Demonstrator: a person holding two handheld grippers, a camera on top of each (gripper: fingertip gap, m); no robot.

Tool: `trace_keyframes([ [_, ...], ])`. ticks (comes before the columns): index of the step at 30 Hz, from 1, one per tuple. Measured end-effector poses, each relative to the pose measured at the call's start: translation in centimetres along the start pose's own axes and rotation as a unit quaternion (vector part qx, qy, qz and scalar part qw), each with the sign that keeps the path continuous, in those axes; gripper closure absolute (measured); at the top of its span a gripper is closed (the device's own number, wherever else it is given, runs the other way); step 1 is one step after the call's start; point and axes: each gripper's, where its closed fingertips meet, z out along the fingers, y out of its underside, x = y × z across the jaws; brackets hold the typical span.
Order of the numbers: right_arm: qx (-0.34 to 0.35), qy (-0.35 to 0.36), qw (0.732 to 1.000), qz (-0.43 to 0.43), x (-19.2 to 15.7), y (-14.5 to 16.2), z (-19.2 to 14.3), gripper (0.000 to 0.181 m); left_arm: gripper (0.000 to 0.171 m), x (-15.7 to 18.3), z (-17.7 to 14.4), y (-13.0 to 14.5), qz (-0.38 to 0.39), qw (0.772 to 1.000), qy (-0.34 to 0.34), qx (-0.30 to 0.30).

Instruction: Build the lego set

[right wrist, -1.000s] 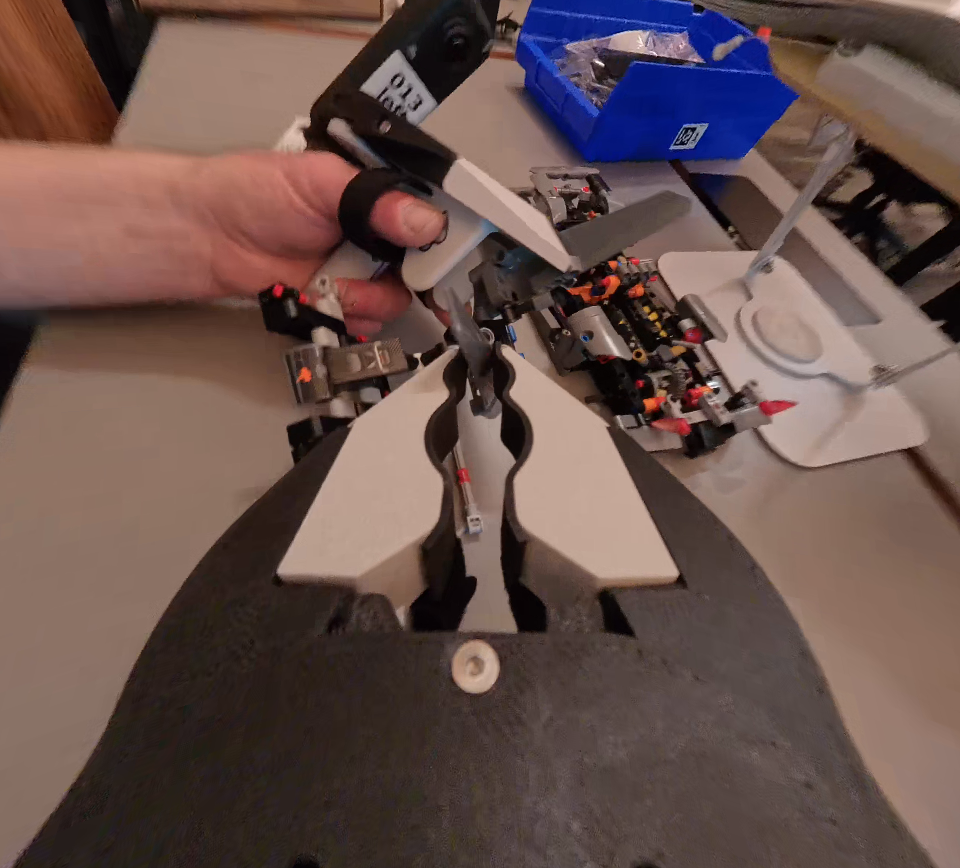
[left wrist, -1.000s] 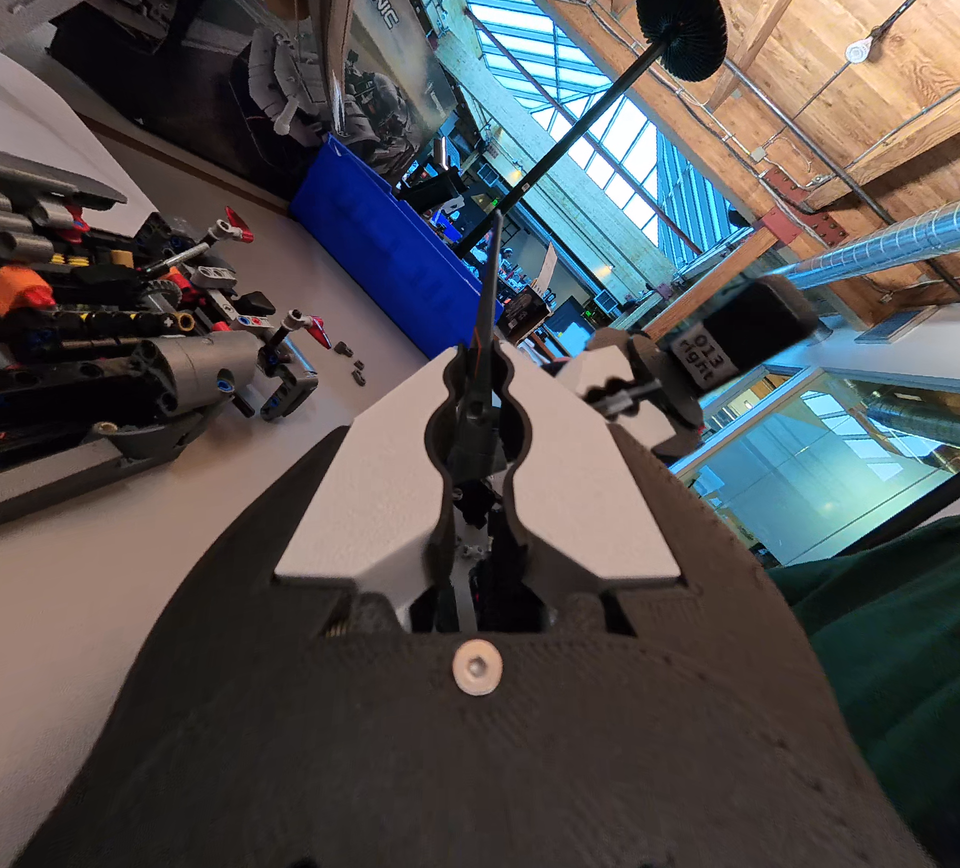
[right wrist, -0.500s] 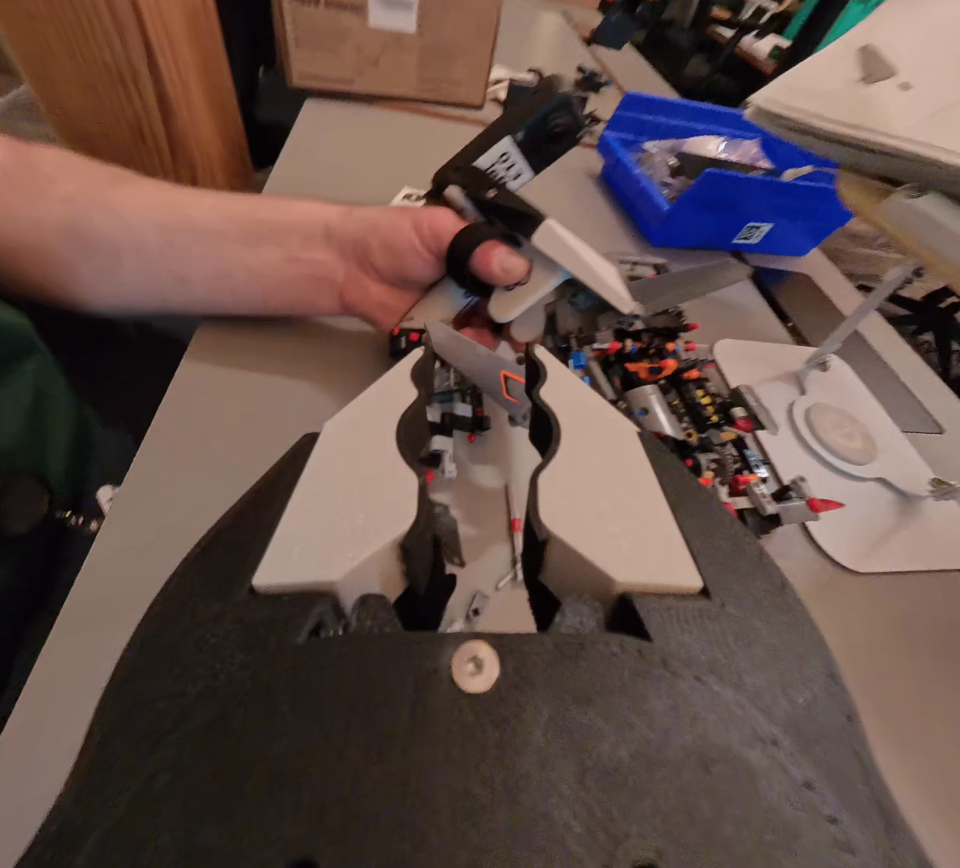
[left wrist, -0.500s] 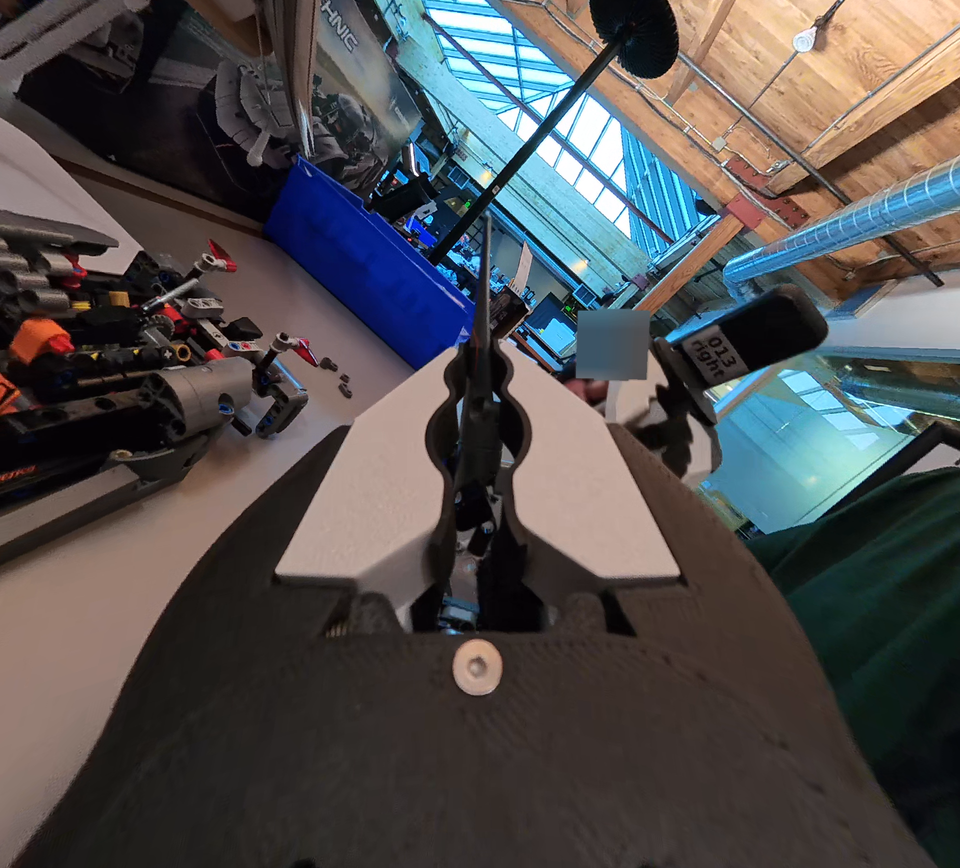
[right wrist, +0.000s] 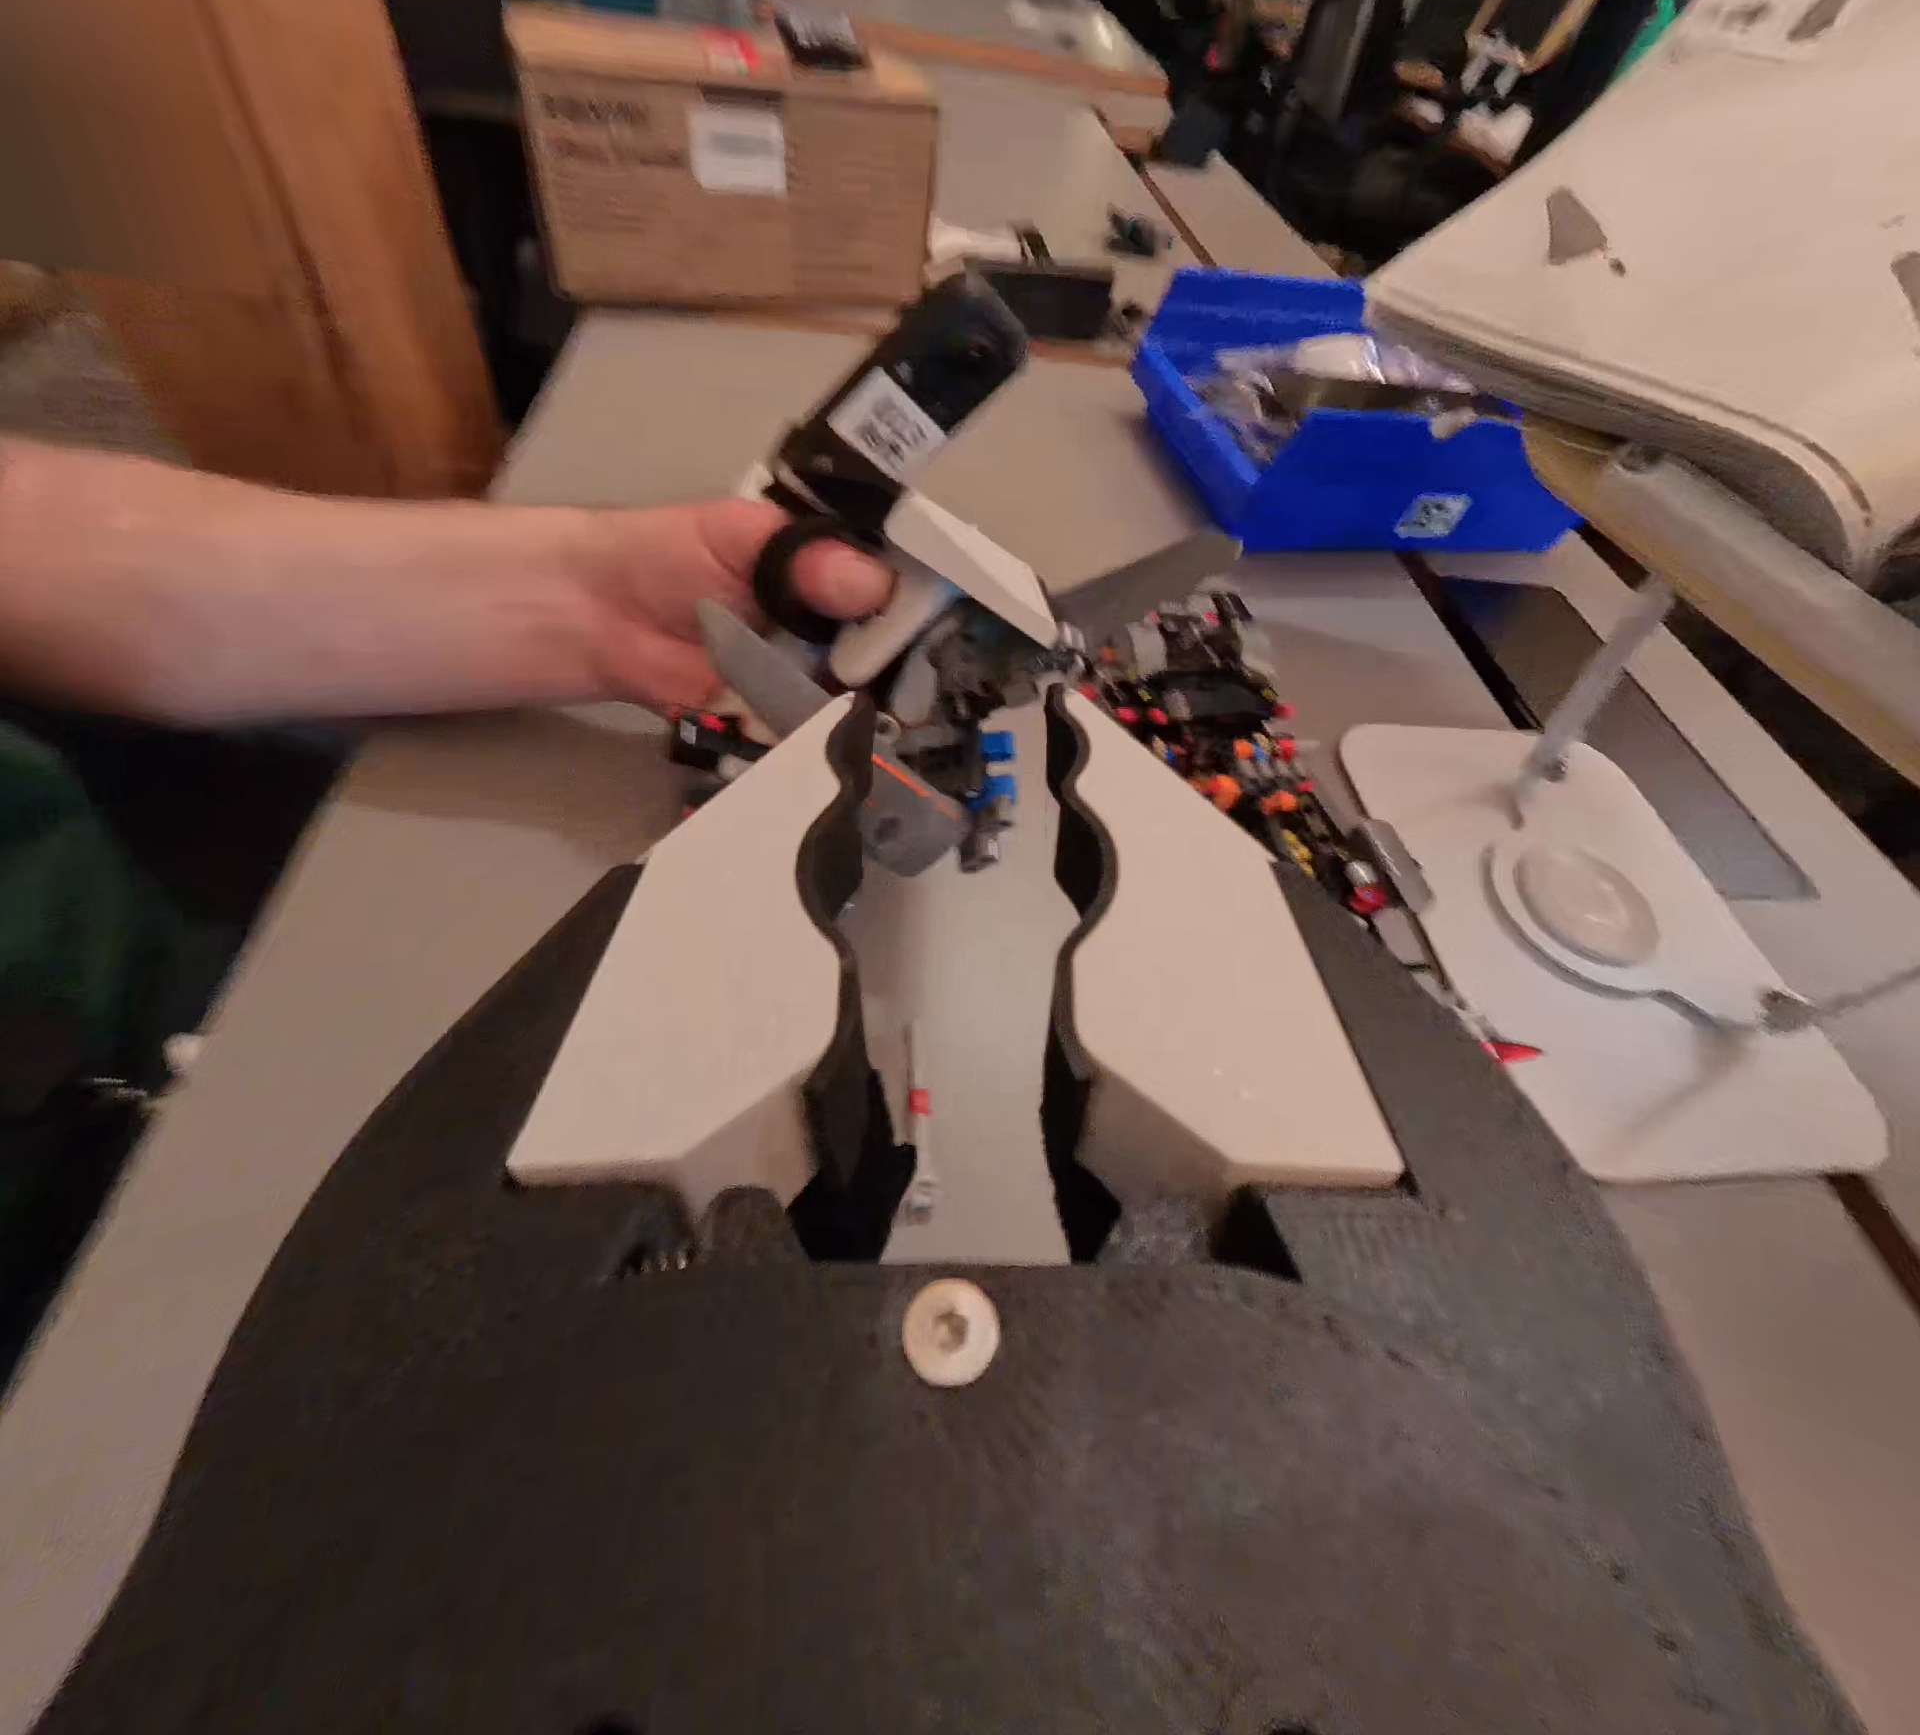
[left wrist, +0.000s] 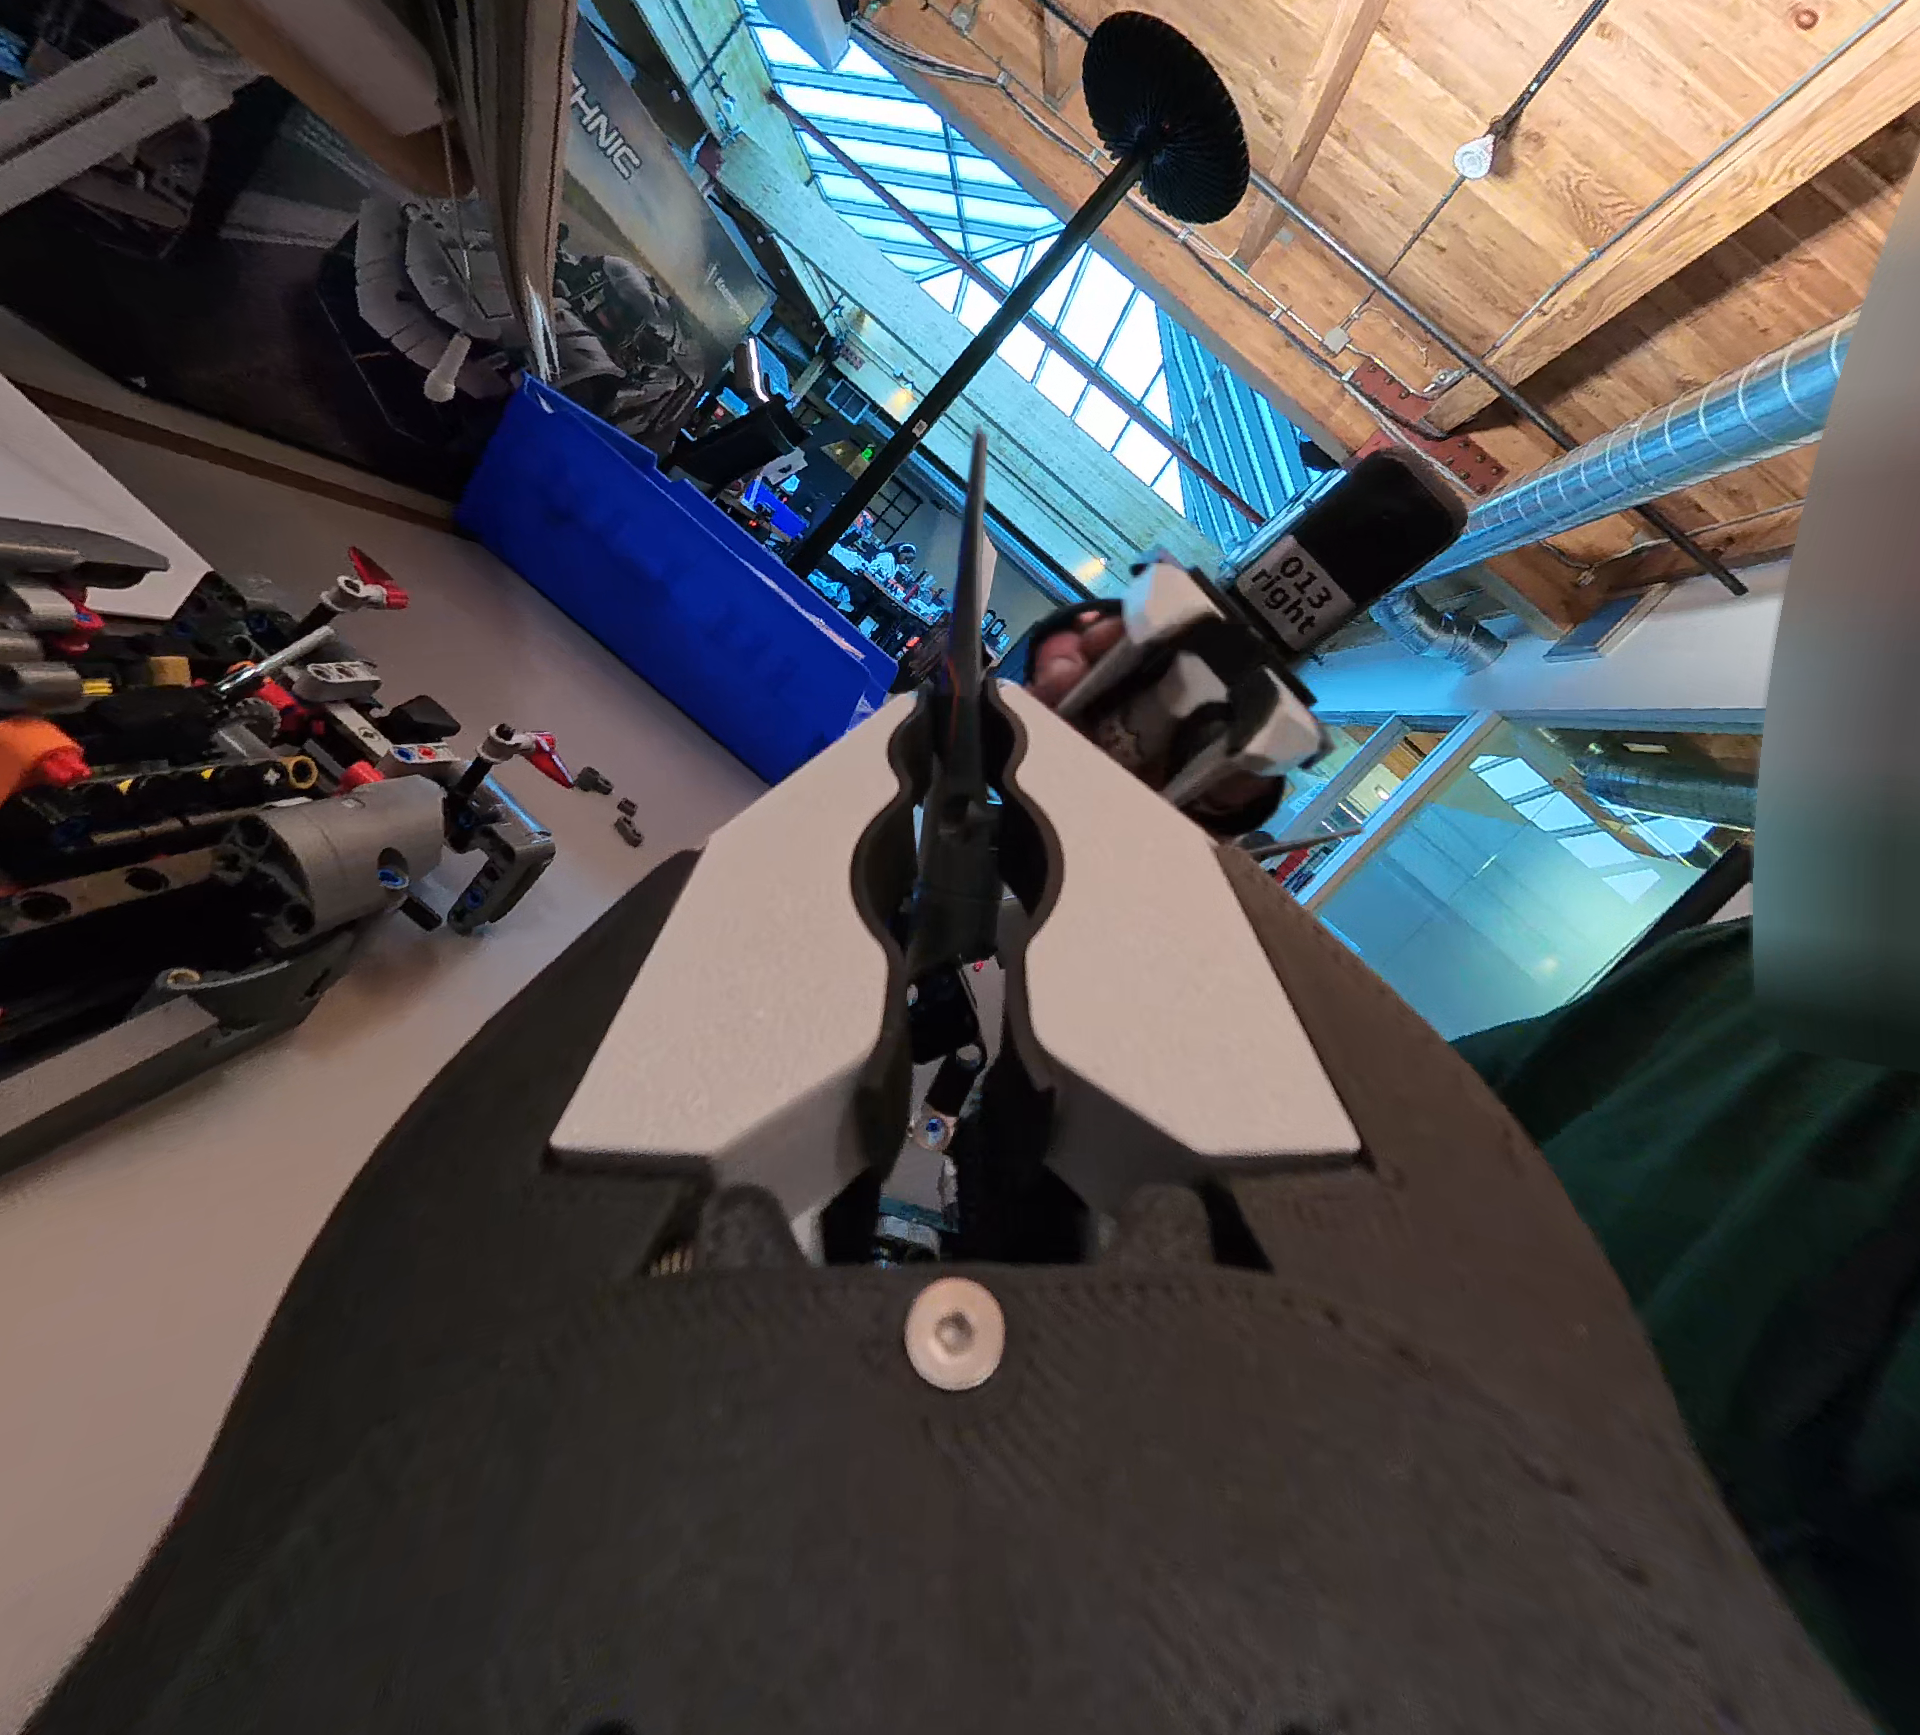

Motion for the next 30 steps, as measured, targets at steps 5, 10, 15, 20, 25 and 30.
trace_keyframes([
  [5,-0.123,0.076,0.985,-0.095,1.6,3.5,4.1,0.148,0.166,0.5,0.6,0.1,0.007,1.000,0.009,-0.008],
  [10,-0.128,0.061,0.986,-0.089,1.5,3.9,5.4,0.148,0.166,0.4,0.9,0.5,0.010,1.000,0.000,-0.021],
  [15,-0.133,0.080,0.983,-0.103,1.5,4.3,5.7,0.159,0.166,0.0,0.9,0.4,-0.001,1.000,-0.001,-0.013],
  [20,-0.139,0.101,0.977,-0.124,1.6,4.3,5.9,0.159,0.165,-0.1,0.7,0.4,-0.010,1.000,0.000,-0.012],
  [25,-0.131,0.117,0.977,-0.121,1.3,3.9,6.3,0.160,0.165,0.2,0.2,0.2,-0.013,1.000,0.006,-0.008],
  [30,-0.114,0.128,0.980,-0.103,1.1,3.5,6.3,0.168,0.165,0.6,-0.2,0.5,0.006,1.000,0.005,-0.023],
])
